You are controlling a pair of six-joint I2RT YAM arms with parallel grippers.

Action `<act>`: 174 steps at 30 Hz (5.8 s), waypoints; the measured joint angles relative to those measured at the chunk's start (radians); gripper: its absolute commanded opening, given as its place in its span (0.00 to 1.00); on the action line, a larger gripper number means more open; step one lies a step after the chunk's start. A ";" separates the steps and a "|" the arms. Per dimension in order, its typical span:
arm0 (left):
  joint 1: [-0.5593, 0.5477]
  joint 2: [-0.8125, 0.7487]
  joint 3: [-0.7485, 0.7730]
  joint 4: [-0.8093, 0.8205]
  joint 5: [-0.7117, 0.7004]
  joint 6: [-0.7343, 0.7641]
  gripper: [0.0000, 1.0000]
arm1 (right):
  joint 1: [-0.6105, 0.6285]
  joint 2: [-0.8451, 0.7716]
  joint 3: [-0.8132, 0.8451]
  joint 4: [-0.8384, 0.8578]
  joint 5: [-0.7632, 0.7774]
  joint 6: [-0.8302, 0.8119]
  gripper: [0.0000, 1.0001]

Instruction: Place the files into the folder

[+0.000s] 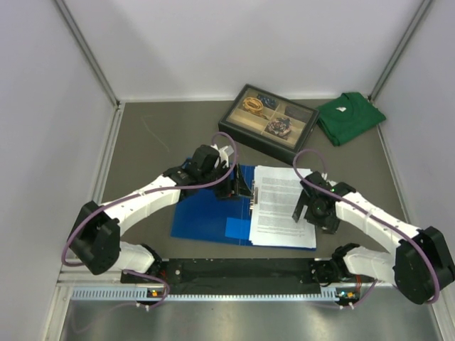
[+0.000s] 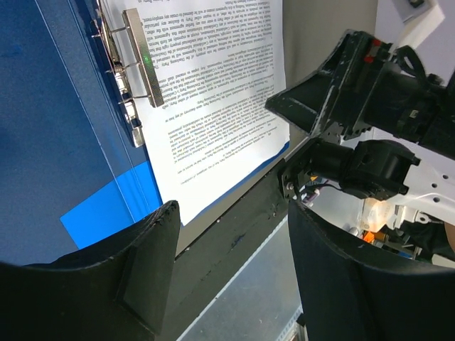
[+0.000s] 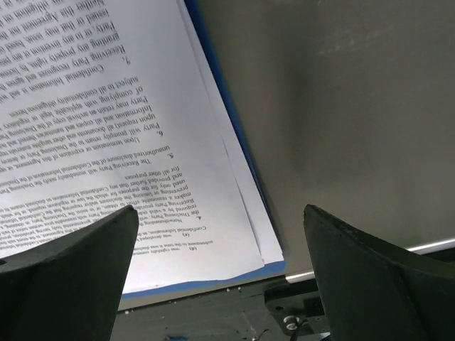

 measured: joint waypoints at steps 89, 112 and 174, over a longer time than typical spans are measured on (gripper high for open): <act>0.000 -0.199 -0.218 -0.023 -0.130 -0.050 0.57 | 0.057 0.703 0.522 0.663 -0.677 -0.424 0.59; 0.017 0.150 0.183 -0.209 -0.351 0.030 0.55 | 0.088 0.186 0.297 0.369 -0.505 0.098 0.65; 0.036 0.475 0.310 -0.203 -0.281 0.111 0.30 | 0.155 0.423 0.244 0.542 -0.451 0.683 0.00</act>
